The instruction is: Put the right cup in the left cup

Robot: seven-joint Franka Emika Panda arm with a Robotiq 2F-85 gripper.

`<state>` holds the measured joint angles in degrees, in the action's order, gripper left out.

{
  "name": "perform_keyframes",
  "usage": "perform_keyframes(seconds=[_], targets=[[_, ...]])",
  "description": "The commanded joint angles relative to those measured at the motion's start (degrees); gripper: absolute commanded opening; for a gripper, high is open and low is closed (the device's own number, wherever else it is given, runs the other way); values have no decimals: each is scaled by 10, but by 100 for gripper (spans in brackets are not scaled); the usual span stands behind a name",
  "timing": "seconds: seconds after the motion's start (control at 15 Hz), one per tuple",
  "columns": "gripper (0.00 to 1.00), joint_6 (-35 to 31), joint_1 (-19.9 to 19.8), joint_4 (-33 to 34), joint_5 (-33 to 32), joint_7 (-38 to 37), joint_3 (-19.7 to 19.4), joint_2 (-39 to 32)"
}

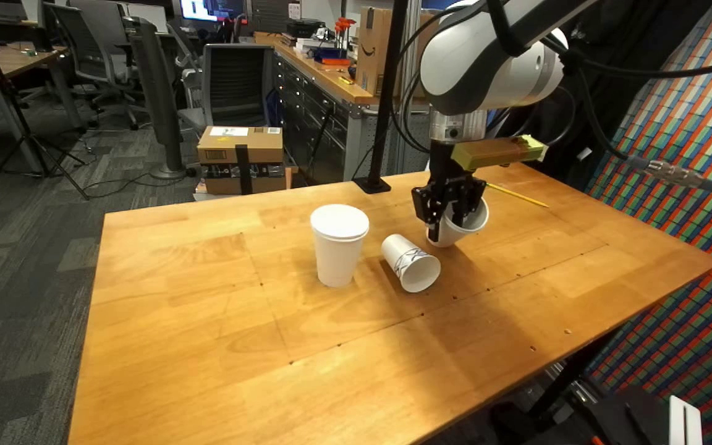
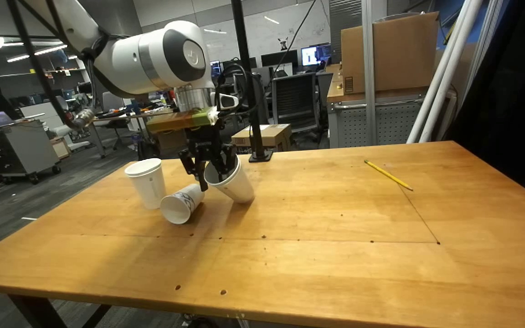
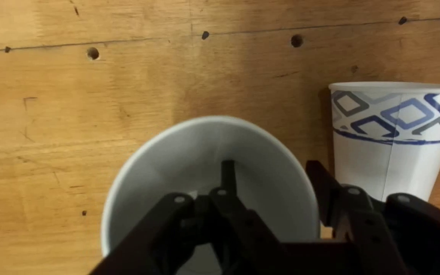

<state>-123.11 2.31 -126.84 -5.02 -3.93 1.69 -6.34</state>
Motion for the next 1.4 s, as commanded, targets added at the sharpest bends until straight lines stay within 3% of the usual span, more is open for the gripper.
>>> perform_keyframes(seconds=[0.0,0.13,0.8,1.33], targets=[[15,-8,1,-17,12,1,3,22],[0,-7,1,-18,12,3,3,26],[0,4,1,-14,34,-12,4,40],[0,15,18,33,45,-41,23,98]])
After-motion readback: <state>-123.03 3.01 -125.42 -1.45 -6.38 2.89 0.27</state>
